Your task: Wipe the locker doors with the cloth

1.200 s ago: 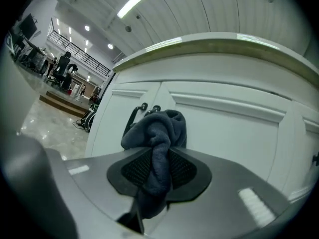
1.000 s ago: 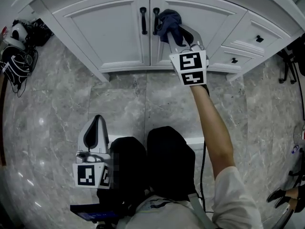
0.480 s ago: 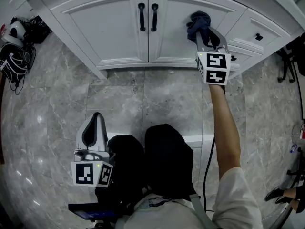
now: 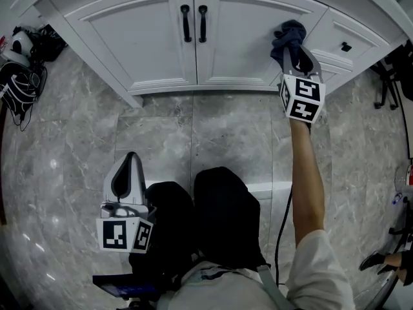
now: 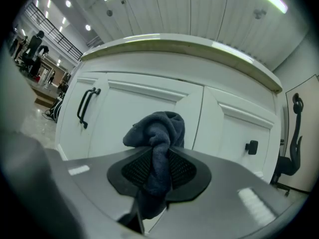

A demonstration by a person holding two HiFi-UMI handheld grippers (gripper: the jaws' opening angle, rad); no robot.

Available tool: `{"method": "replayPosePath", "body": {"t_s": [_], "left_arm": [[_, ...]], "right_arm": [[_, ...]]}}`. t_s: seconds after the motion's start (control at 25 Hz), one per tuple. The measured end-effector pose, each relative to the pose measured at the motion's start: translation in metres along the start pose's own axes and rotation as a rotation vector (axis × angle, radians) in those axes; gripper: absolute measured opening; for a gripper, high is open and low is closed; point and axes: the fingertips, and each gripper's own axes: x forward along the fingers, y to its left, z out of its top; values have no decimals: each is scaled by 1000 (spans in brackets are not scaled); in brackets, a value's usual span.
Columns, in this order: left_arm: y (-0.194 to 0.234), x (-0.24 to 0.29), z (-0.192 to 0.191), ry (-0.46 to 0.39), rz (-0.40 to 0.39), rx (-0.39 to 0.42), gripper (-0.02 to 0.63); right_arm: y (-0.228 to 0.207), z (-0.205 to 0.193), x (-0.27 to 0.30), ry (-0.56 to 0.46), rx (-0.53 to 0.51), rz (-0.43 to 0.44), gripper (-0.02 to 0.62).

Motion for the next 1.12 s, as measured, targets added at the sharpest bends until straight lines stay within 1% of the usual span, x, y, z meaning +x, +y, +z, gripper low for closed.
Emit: {"method": "replayPosePath", "body": {"t_s": [0.12, 0.32, 0.44, 0.56, 0.64, 0.76, 0.96, 1.12], "left_arm": [[0, 2, 0, 1, -3, 1, 2], [-2, 2, -2, 7, -7, 4, 2], [0, 0, -2, 10, -1, 7, 2], [3, -2, -1, 9, 7, 11, 2], [5, -3, -1, 9, 11, 12, 2], [7, -3, 0, 12, 17, 11, 2], [8, 0, 3, 7, 18, 12, 2], [9, 1, 2, 10, 18, 15, 2]], "right_arm": [[24, 12, -16, -55, -13, 47, 88], [111, 23, -29, -111, -91, 219, 89], [159, 12, -24, -104, -105, 316, 90], [194, -10, -10, -56, -114, 374, 91], [209, -21, 2, -24, -125, 397, 91], [218, -29, 21, 9, -123, 406, 91], [216, -30, 34, 15, -119, 404, 91], [202, -36, 36, 29, -115, 373, 91]]}}
